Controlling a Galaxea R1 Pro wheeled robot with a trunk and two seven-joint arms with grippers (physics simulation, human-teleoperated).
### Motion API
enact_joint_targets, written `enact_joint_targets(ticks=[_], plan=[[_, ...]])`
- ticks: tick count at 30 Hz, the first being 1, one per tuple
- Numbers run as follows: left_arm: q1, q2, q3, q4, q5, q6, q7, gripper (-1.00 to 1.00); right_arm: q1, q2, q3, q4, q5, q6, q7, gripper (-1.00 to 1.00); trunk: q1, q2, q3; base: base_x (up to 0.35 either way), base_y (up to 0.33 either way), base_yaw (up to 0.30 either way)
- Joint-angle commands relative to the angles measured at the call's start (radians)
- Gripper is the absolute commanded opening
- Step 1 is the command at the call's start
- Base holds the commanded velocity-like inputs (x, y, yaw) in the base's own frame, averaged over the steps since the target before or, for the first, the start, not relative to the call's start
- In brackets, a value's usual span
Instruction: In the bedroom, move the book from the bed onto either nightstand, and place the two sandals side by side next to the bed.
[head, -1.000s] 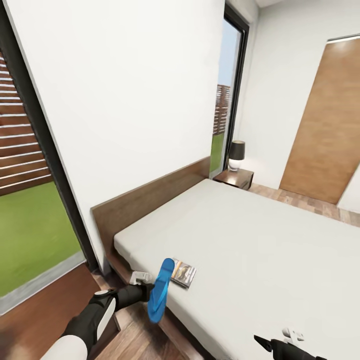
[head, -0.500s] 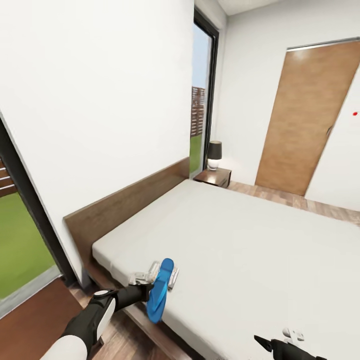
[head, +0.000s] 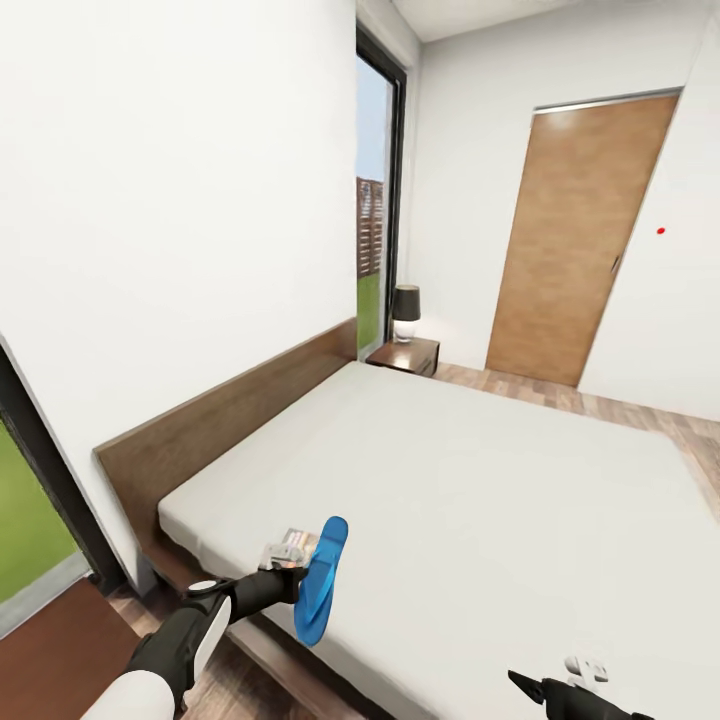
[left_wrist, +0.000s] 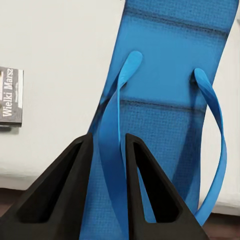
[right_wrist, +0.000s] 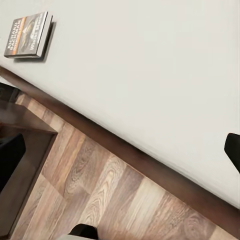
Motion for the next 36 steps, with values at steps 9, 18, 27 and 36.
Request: enact_joint_targets(ticks=[9,18,27,36], plan=[[-0.001,-0.002,0.008,0.0,-0.006,0.007,-0.003,-1.0,-0.001,0.0,0.008,0.0,-0.01,0.005,0.002,1.0,0.0,-0.001,0.009,0.0,0.0,-0.174],[-0.001,-0.002,0.008,0.0,-0.006,0.007,-0.003,-1.0,-0.001,0.0,0.008,0.0,-0.01,0.005,0.001,1.0,0.0,-0.001,0.02,0.0,0.0,-0.221],[-0.001,-0.002,0.008,0.0,-0.006,0.007,-0.003,-1.0,-0.001,0.0,0.008,0.0,-0.01,0.005,0.001,1.0,0.0,-0.001,0.03,0.0,0.0,-0.224],[-0.001,-0.002,0.008,0.002,-0.006,0.007,-0.003,-1.0,-0.001,0.0,0.008,0.0,-0.01,0.005,0.001,1.0,0.0,-0.001,0.04,0.0,0.0,-0.227]])
